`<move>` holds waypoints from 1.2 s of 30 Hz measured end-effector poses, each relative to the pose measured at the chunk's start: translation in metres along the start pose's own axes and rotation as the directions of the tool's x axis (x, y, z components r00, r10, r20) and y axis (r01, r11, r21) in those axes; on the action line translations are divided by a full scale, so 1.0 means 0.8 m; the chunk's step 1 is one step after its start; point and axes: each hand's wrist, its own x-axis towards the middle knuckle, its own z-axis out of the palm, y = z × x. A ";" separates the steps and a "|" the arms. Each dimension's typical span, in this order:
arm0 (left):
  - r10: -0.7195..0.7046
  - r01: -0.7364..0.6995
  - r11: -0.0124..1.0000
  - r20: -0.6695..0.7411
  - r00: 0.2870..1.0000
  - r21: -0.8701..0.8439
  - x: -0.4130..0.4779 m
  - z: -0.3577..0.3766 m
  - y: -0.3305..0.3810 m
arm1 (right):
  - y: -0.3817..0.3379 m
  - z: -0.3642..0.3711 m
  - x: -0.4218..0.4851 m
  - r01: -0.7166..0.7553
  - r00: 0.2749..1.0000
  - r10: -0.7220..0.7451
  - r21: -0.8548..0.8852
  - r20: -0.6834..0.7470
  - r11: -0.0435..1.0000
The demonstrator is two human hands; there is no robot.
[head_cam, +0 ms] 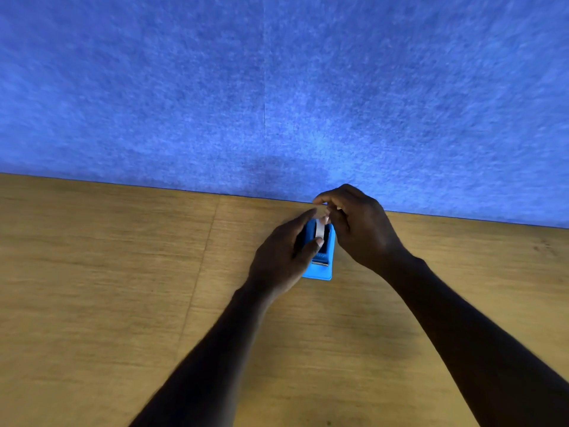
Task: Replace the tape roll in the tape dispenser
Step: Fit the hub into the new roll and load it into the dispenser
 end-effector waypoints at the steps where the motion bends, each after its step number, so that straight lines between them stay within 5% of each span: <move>1: 0.003 -0.003 1.000 0.000 1.000 0.001 0.000 0.000 0.000 | -0.001 0.000 0.000 0.002 1.000 -0.002 -0.002 0.008 1.000; 21: -0.069 0.071 0.997 0.042 0.997 -0.042 -0.001 -0.002 -0.007 | 0.006 0.005 -0.009 -0.089 0.994 0.101 0.216 -0.045 0.972; 36: -0.104 0.103 0.992 -0.007 0.995 -0.078 -0.007 -0.002 -0.006 | -0.018 0.016 -0.067 0.027 0.999 -0.023 0.076 -0.045 0.997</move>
